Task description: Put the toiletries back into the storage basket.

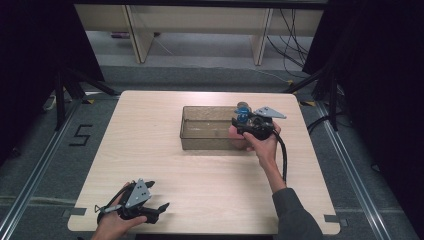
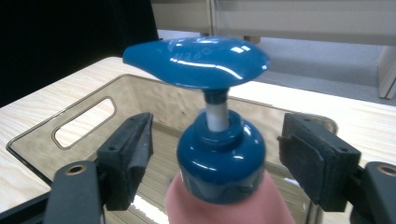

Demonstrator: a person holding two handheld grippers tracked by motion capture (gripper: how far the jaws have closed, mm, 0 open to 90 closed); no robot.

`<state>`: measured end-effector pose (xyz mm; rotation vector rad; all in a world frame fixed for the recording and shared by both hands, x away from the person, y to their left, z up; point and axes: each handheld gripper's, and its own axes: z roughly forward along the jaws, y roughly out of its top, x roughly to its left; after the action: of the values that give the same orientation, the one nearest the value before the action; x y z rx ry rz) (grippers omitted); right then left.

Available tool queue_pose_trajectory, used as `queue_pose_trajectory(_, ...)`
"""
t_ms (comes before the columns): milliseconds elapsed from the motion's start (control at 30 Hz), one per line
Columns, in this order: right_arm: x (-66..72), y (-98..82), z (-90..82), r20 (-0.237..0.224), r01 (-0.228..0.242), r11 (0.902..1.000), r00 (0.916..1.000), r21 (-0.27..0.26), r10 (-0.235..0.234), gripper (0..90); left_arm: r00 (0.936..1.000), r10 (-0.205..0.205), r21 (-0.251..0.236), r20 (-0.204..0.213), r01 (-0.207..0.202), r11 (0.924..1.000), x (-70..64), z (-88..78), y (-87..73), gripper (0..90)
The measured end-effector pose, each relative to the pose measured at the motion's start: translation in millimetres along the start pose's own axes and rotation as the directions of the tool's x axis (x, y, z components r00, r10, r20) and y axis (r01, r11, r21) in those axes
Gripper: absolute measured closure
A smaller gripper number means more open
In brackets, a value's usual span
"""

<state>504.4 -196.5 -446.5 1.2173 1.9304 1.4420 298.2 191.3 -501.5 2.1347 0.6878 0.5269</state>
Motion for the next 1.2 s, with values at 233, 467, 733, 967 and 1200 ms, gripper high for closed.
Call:
queue_pose_trajectory(233,-1.5,1.4,-8.3,-0.003,0.016,0.9996,0.9999,-0.025,-0.016,23.0,0.9999,-0.011,-0.007,0.012,0.011,0.9999,-0.6,-0.3,0.0,14.8)
queue_pose_trajectory(467,1.1,3.8,-12.4,-0.016,0.002,0.9994,0.9999,-0.034,-0.002,22.1,0.9998,-0.016,-0.016,0.011,0.016,0.9997,-0.8,0.0,0.2,14.8)
queue_pose_trajectory(733,2.2,4.9,-17.1,-0.012,0.02,0.9991,0.9997,-0.038,-0.02,22.2,0.9999,0.015,0.004,0.008,-0.015,0.9999,0.6,-1.4,0.7,14.8)
queue_pose_trajectory(967,2.3,3.9,-24.2,-0.024,0.015,0.9985,0.9996,-0.053,-0.017,21.6,0.9999,0.015,0.005,0.0,-0.015,0.9999,0.6,-1.8,0.7,14.9)
queue_pose_trajectory(1200,0.5,5.2,-34.4,-0.009,0.038,0.9969,0.9992,-0.069,-0.039,21.1,0.9999,0.015,0.006,0.004,-0.015,0.9999,0.8,-1.5,0.8,14.8)
